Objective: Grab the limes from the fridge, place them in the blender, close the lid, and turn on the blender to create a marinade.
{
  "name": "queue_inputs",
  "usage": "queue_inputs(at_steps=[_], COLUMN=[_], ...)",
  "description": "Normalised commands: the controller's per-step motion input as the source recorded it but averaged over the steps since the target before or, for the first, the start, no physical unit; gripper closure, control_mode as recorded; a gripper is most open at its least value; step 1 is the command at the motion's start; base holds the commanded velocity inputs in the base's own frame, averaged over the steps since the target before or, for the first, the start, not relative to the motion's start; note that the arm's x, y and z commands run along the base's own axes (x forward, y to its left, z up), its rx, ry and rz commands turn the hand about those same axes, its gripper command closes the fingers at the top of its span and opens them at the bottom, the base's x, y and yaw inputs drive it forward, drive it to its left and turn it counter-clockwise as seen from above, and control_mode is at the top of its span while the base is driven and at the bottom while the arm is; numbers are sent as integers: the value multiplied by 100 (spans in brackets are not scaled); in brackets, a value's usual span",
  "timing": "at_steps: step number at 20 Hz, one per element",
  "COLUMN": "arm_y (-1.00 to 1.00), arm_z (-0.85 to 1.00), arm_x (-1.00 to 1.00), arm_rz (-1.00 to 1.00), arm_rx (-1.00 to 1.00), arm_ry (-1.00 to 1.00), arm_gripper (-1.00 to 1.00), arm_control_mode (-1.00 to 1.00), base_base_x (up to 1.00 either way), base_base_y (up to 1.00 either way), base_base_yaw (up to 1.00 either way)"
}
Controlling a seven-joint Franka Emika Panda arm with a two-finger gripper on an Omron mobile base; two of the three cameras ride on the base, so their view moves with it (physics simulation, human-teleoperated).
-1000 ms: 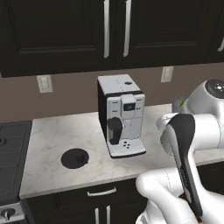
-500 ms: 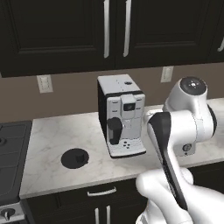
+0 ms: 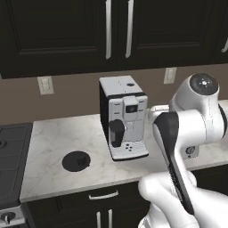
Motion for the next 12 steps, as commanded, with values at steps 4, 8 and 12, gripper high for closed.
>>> queue_inputs(at_steps=[4, 8, 12], arm_y=[-36, -76, -86], arm_z=[47, 12, 0], arm_x=[0, 11, 20], arm_rz=[-7, -5, -1], arm_rx=[0, 4, 8], arm_ry=[-10, -1, 0], arm_gripper=[100, 100, 100], arm_control_mode=[-100, -100, -100], base_base_x=[0, 0, 0], base_base_y=[0, 0, 0], base_base_yaw=[0, 0, 0])
